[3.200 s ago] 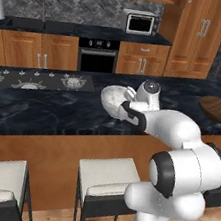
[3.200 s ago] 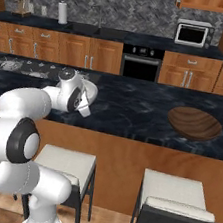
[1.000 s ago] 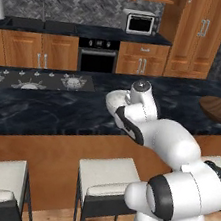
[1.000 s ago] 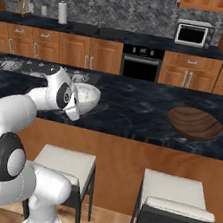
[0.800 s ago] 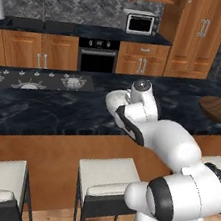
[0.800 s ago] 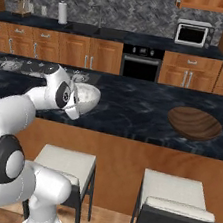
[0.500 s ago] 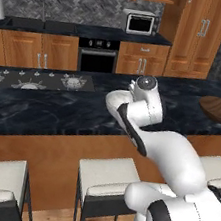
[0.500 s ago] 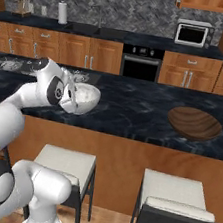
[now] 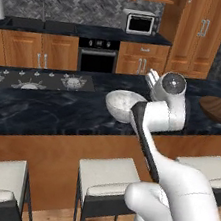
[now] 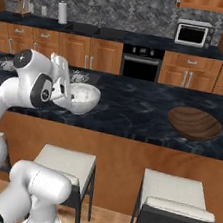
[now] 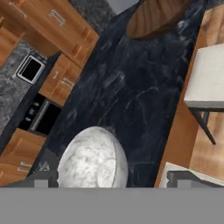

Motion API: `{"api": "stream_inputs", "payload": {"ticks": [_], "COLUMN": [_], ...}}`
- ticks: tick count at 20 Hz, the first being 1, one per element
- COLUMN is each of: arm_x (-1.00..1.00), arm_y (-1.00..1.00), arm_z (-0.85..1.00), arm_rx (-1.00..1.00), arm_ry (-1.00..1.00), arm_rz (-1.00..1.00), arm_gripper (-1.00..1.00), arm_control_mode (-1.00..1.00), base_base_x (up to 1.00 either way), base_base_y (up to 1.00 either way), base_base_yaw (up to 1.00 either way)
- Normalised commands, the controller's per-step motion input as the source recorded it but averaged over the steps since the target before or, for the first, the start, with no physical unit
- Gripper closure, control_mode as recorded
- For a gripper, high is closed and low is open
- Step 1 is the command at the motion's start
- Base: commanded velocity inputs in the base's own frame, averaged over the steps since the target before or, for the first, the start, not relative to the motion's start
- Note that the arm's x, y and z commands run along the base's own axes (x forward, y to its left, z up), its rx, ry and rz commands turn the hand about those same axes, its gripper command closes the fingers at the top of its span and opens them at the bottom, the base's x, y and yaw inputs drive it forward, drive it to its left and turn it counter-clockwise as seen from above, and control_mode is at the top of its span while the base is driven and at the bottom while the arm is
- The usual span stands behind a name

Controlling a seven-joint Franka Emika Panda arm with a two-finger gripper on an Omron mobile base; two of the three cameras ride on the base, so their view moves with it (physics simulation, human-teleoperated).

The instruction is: Pick up the bowls from the cabinet and place each bowl in front of a stool on the dining counter.

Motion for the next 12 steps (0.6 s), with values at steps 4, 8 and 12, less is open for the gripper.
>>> {"api": "stream_inputs", "payload": {"ticks": [4, 8, 12], "arm_x": [-0.95, -1.0, -1.0], "arm_y": [-0.48, -0.52, -0.74], "arm_z": [0.66, 0.31, 0.0], "arm_rx": [0.28, 0.3, 0.36], "arm_ry": [0.0, 0.0, -0.12], "arm_rz": [0.16, 0.24, 0.28], "arm_gripper": [-1.0, -1.0, -1.0], "arm_control_mode": [-1.0, -1.0, -1.0], "base_base_x": [0.0, 0.0, 0.0], "base_base_y": [0.0, 0.0, 0.0], "base_base_yaw": [0.0, 0.0, 0.0]}}
